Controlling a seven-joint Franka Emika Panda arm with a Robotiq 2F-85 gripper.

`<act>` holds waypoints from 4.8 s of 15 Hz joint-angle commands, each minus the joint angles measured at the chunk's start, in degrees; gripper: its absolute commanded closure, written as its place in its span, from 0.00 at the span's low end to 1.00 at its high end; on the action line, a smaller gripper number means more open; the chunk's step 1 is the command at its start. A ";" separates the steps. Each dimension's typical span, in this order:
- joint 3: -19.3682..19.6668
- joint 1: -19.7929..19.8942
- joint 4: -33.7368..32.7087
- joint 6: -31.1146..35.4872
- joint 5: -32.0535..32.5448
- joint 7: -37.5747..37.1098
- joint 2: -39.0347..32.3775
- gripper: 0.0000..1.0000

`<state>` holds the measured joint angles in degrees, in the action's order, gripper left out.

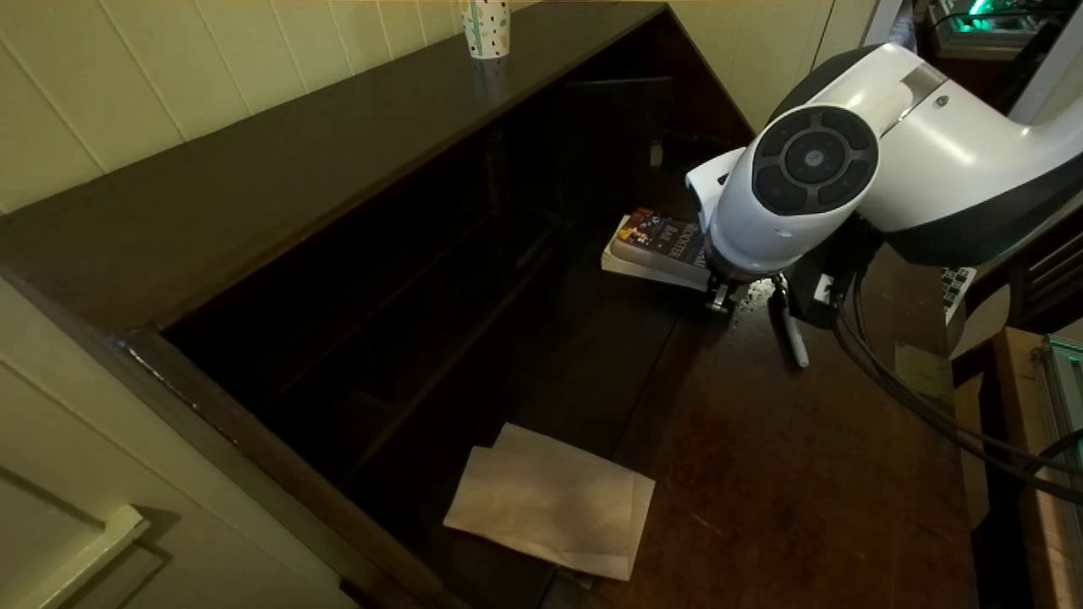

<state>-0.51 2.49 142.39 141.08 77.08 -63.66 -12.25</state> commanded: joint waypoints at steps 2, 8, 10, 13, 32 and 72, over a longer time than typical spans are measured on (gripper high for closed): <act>0.97 -0.60 -1.39 0.11 2.60 -2.17 -1.54 0.63; 1.02 -0.62 -1.60 -0.17 2.81 -2.43 -0.90 0.41; 1.06 -0.60 -1.67 -0.18 2.83 -2.54 -0.86 0.68; 1.09 -0.61 -1.77 -0.32 2.71 -2.60 -0.59 0.87; 0.90 -1.04 0.50 -2.99 -7.86 2.21 14.02 0.91; 0.94 -2.44 -2.94 9.37 -2.46 1.95 -0.55 0.00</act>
<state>0.11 -0.26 141.13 149.04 73.18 -61.95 -10.72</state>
